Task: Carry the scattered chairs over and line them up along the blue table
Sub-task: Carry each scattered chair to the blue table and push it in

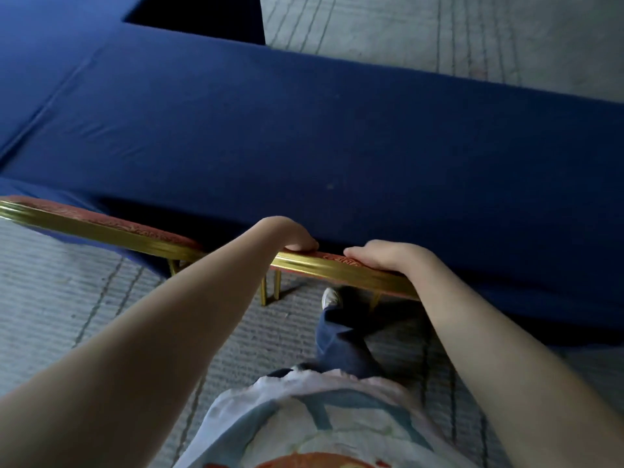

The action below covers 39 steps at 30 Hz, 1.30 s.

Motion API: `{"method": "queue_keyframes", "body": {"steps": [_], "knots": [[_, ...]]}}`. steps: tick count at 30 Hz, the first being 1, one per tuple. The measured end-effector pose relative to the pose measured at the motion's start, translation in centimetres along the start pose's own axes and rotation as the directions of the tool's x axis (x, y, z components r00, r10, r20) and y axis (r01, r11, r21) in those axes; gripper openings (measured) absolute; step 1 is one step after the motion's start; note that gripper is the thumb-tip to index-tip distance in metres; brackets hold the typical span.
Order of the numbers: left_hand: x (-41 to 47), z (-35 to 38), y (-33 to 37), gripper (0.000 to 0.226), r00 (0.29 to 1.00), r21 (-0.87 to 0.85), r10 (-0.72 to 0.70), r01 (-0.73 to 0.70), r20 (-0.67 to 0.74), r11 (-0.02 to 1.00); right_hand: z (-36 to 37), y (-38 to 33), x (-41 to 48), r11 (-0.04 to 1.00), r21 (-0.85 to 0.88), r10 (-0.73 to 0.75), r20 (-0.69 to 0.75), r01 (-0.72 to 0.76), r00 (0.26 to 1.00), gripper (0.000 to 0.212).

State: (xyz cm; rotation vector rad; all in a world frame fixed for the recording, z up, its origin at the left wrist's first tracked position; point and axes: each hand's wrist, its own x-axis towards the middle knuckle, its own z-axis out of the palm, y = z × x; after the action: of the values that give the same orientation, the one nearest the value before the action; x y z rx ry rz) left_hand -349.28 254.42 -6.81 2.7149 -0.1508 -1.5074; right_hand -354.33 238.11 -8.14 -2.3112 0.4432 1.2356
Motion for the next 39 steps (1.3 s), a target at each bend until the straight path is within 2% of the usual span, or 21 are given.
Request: {"method": "queue_keyframes", "body": {"steps": [3, 6, 10, 16, 21, 23, 27, 30, 33, 39], "knots": [[-0.7, 1.6, -0.3, 0.045, 0.977, -0.051, 0.035, -0.047, -0.211, 0.998, 1.3, 0.2, -1.4, 0.987, 0.11, -0.097, -0.182, 0.118, 0.978, 0.045], [-1.5, 3.0, -0.9, 0.037, 0.903, -0.229, -0.036, -0.07, -0.428, 0.971, 2.5, 1.1, -3.3, 0.97, 0.172, -0.101, -0.357, 0.172, 0.929, 0.045], [-3.7, 4.7, -1.1, 0.035, 0.829, -0.275, -0.051, -0.126, -0.557, 0.953, 4.2, 2.0, -5.1, 0.964, 0.123, -0.157, -0.453, 0.236, 0.878, 0.05], [-6.0, 6.9, -0.8, 0.047, 0.771, -0.24, -0.006, -0.19, -0.636, 0.952, 5.4, 2.8, -7.0, 0.952, 0.037, -0.249, -0.483, 0.304, 0.84, 0.049], [-7.9, 8.8, -0.7, 0.034, 0.719, -0.247, 0.035, -0.284, -0.694, 0.927, 6.2, 3.8, -8.5, 0.936, -0.115, -0.347, -0.463, 0.333, 0.816, 0.049], [-9.1, 9.8, -0.5, 0.037, 0.7, -0.249, 0.038, -0.304, -0.713, 0.92, 6.8, 4.5, -9.2, 0.918, -0.177, -0.397, -0.459, 0.356, 0.795, 0.06], [-11.9, 12.6, 0.5, 0.053, 0.705, -0.326, -0.031, -0.287, -0.708, 0.901, 8.1, 6.3, -10.7, 0.892, -0.205, -0.451, -0.444, 0.402, 0.774, 0.075], [-14.0, 15.3, 1.3, 0.053, 0.699, -0.4, -0.1, -0.28, -0.708, 0.872, 9.3, 8.2, -12.4, 0.882, -0.212, -0.47, -0.404, 0.42, 0.785, 0.075], [-16.7, 18.4, 2.1, 0.051, 0.666, -0.461, -0.179, -0.275, -0.725, 0.844, 11.0, 10.2, -14.5, 0.86, -0.233, -0.51, -0.386, 0.454, 0.769, 0.071], [-21.9, 24.1, 3.5, 0.052, 0.602, -0.527, -0.274, -0.294, -0.75, 0.797, 13.3, 12.7, -18.7, 0.807, -0.245, -0.588, -0.414, 0.537, 0.695, 0.064]]}}
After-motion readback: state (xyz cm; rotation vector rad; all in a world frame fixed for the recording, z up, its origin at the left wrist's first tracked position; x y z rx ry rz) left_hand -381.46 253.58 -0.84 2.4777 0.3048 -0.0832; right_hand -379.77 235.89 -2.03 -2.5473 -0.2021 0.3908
